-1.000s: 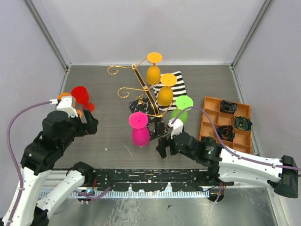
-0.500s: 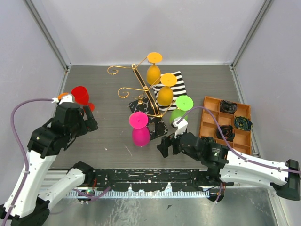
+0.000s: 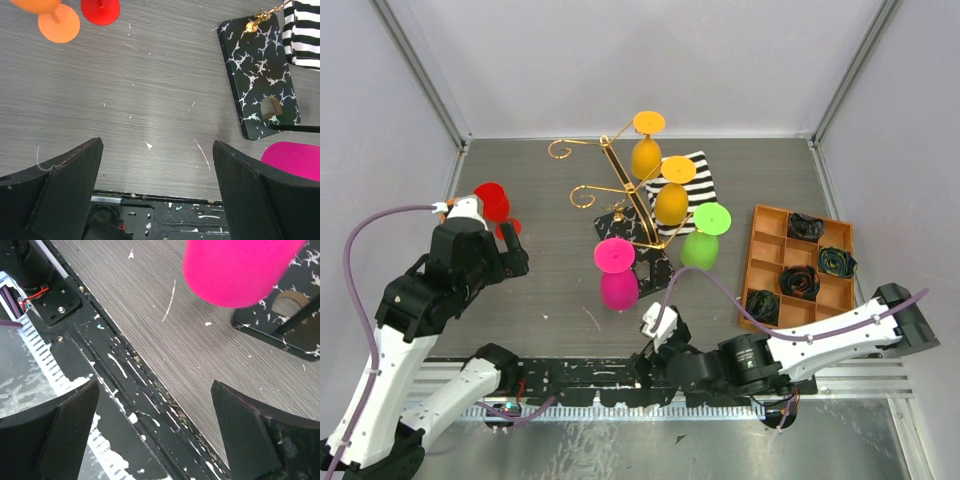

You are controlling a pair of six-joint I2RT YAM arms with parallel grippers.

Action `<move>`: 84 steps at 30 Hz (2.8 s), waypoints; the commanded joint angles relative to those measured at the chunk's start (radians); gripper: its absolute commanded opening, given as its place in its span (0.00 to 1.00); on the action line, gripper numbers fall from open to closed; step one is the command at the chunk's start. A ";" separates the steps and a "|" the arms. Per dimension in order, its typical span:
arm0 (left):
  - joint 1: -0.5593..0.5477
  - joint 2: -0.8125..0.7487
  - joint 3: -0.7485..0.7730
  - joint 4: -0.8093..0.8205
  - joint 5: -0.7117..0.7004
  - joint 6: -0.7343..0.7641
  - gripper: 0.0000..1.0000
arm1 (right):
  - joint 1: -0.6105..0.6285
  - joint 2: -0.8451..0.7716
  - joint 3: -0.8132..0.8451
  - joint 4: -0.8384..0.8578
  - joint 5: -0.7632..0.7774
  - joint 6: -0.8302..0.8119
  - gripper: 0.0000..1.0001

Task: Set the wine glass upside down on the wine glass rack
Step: Move the wine glass to the center of the board.

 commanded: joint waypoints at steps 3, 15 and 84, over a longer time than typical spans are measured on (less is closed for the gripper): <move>0.004 0.034 0.018 -0.003 -0.038 0.072 0.98 | 0.053 0.155 0.099 0.198 0.054 -0.062 1.00; 0.003 -0.026 -0.176 0.188 -0.131 -0.041 0.98 | 0.057 0.248 0.103 0.294 0.030 -0.112 1.00; 0.135 0.364 -0.736 1.476 -0.133 0.567 0.90 | 0.021 0.087 -0.075 0.289 -0.030 -0.124 1.00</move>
